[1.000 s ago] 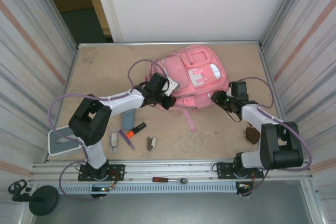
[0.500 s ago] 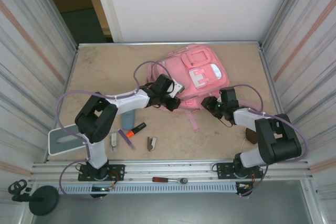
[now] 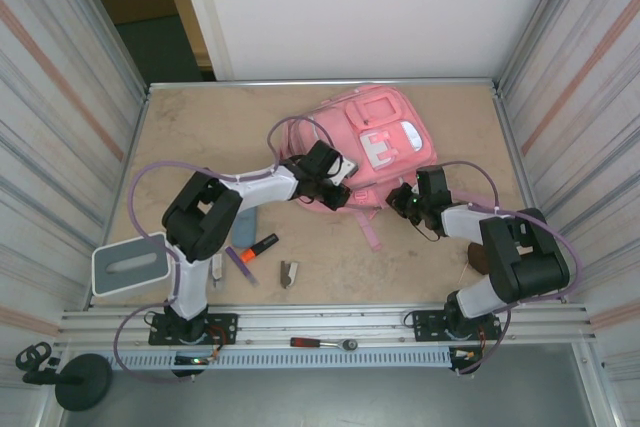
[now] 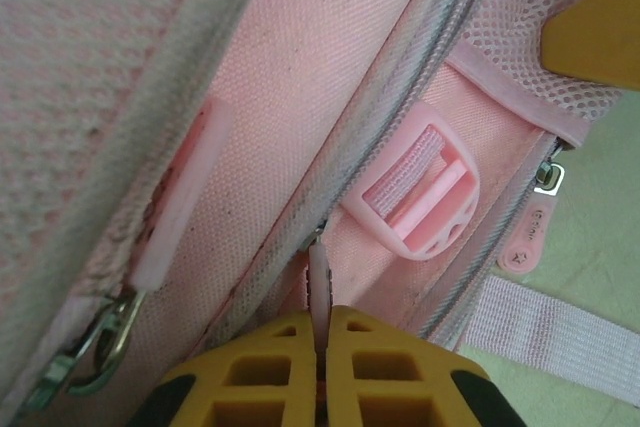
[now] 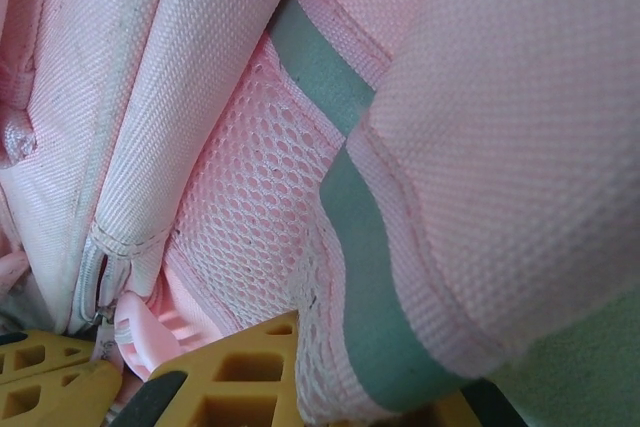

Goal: Pack books, pencil case, and school supplies into a backpack

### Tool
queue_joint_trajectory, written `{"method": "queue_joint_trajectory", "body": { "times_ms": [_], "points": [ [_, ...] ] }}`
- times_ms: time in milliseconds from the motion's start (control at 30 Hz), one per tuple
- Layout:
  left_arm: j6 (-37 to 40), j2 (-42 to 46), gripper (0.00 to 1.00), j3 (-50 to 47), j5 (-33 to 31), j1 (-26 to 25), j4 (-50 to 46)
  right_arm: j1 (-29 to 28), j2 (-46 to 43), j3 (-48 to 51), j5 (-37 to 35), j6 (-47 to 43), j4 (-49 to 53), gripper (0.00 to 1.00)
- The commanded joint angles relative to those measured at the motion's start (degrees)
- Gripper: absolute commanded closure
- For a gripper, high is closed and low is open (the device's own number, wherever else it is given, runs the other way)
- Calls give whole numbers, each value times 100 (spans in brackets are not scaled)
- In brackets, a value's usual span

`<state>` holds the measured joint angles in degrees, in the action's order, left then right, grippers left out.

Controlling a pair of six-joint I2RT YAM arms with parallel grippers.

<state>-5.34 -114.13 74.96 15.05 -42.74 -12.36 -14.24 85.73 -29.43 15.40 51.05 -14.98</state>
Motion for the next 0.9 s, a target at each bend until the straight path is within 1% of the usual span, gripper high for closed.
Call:
{"method": "queue_joint_trajectory", "body": {
  "times_ms": [0, 233, 433, 667, 733, 867],
  "points": [
    [52, -276, 90, 133, -94, -85, -223, -66, 96, 47, 51, 54, -215, 93],
    [54, -355, 85, 151, -158, -95, -235, -70, 134, 87, 51, 53, -254, 93],
    [83, -459, 84, 186, -289, -111, -275, -70, 144, 112, 59, 54, -282, 94],
    [111, -558, 84, 291, -521, -182, -328, -70, 144, 122, 64, 54, -286, 95],
    [108, -733, 83, 321, -584, -206, -337, -65, 148, 125, 69, 54, -291, 95],
    [93, -837, 83, 353, -836, -244, -337, -70, 156, 142, 60, 54, -303, 95]
  ]
}}
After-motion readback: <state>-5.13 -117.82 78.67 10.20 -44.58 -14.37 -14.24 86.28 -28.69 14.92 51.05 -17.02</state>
